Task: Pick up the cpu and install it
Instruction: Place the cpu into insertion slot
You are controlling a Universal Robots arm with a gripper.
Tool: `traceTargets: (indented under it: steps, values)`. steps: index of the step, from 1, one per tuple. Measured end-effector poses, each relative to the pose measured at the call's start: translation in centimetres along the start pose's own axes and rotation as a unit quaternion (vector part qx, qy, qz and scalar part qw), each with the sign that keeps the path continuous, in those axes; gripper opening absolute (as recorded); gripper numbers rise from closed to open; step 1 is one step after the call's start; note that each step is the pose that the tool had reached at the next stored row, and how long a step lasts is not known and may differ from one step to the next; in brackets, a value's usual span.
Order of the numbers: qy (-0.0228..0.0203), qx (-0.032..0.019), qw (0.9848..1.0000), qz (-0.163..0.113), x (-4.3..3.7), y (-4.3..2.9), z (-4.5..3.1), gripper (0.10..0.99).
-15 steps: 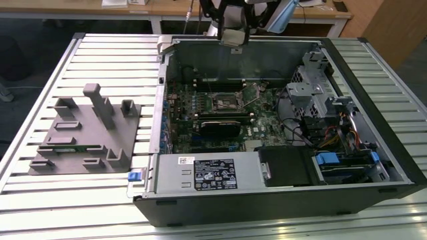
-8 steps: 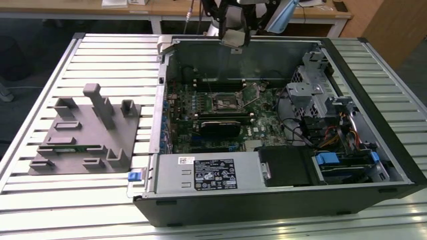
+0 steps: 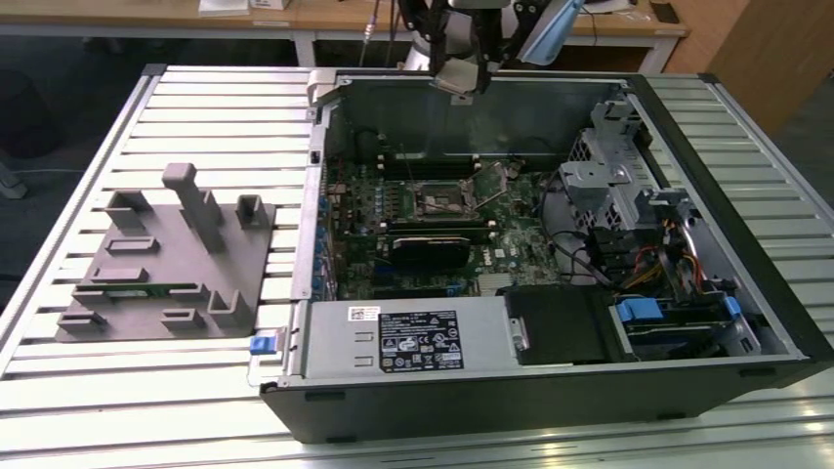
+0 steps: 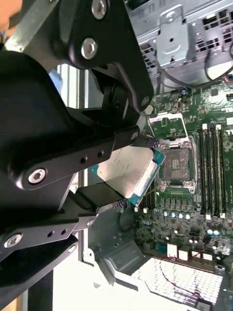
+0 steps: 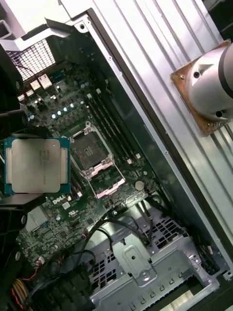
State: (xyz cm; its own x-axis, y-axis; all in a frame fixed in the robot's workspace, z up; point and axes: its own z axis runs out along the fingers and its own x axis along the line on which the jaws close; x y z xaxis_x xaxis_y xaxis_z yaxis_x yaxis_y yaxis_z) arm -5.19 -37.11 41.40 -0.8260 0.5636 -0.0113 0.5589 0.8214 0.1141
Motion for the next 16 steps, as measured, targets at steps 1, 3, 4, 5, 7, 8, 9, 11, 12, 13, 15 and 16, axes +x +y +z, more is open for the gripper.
traceTargets:
  steps: [1, 3, 4, 5, 7, 8, 9, 11, 12, 13, 15, 16]
  values:
    - [-0.0009, 0.0, 1.0, 0.007, 0.0, 0.0, 0.01, 0.541]
    - [-0.0024, 0.0002, 0.9998, 0.021, 0.01, 0.01, 0.03, 0.541]
    - [-0.0032, 0.0003, 0.9996, 0.028, 0.02, 0.02, 0.04, 0.541]
    - [-0.004, 0.0004, 0.9994, 0.035, 0.02, 0.02, 0.05, 0.541]
    - [-0.0056, 0.0005, 0.9988, 0.048, 0.03, 0.03, 0.07, 0.541]
    - [-0.0063, 0.0006, 0.9985, 0.055, 0.03, 0.04, 0.08, 0.541]
    - [-0.0071, 0.0007, 0.998, 0.062, 0.04, 0.04, 0.08, 0.541]
    - [-0.0102, 0.001, 0.996, 0.089, 0.05, 0.07, 0.12, 0.541]
    - [-0.0117, 0.0011, 0.9947, 0.102, 0.06, 0.08, 0.14, 0.541]
    - [-0.0126, 0.0012, 0.9939, 0.109, 0.07, 0.08, 0.14, 0.541]
    - [-0.0141, 0.0014, 0.9923, 0.123, 0.08, 0.09, 0.16, 0.541]
    - [-0.0148, 0.0014, 0.9915, 0.129, 0.08, 0.1, 0.17, 0.541]
